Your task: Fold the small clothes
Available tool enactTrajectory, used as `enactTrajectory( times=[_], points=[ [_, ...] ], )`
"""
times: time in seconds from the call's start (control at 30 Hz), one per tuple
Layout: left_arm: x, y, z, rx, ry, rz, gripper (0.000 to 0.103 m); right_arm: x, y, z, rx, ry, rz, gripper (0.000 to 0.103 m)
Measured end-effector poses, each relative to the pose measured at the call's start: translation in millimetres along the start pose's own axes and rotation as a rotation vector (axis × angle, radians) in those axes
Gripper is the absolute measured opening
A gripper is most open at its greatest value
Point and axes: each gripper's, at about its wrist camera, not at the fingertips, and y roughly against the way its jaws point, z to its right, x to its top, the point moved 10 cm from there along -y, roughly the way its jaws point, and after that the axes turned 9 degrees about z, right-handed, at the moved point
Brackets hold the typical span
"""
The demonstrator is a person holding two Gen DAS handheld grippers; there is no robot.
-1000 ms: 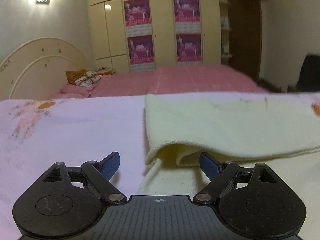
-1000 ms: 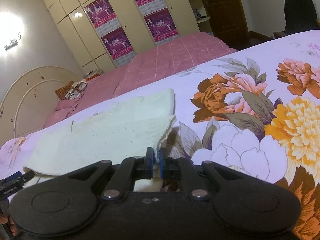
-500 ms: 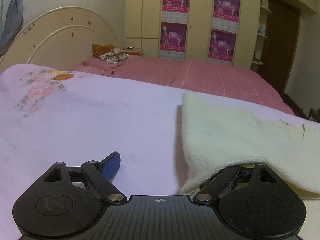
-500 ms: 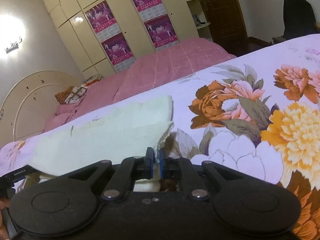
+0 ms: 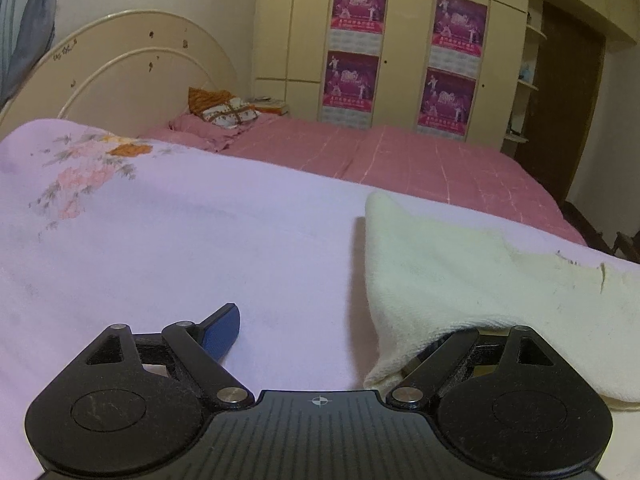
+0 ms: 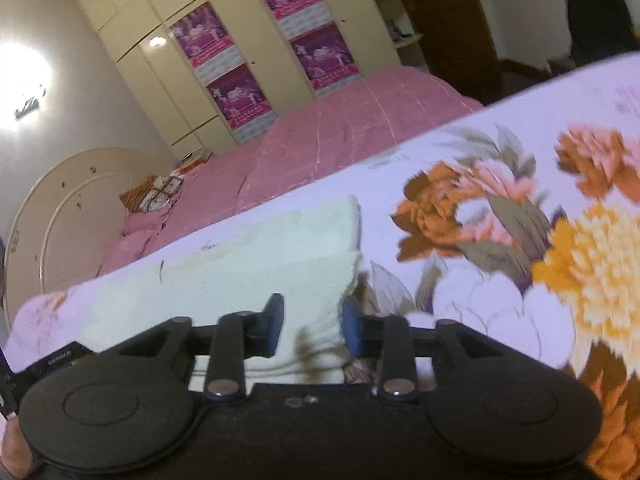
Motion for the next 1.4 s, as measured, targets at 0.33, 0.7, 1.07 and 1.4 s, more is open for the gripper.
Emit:
enactTrajectory(
  times=[0.33,0.7,1.07,1.4],
  points=[
    [-2,-8,-8,0.031,0.036,-0.011,0.086,7,-9,-37,0.046,0.085,0.036,0.005],
    [-2,-2,-21,0.078,0.078,0.017,0.086,19,-11,-51,0.037,0.193,0.021,0.005],
    [-14,24,-40,0.008,-0.009,0.003,0.086,-15,-16,-22,0.019,0.151,-0.042,0.005],
    [-8,40,-27,-0.074,-0.126,0.020,0.086,6,-10,-27,0.026,0.181,0.014,0.005]
  ],
)
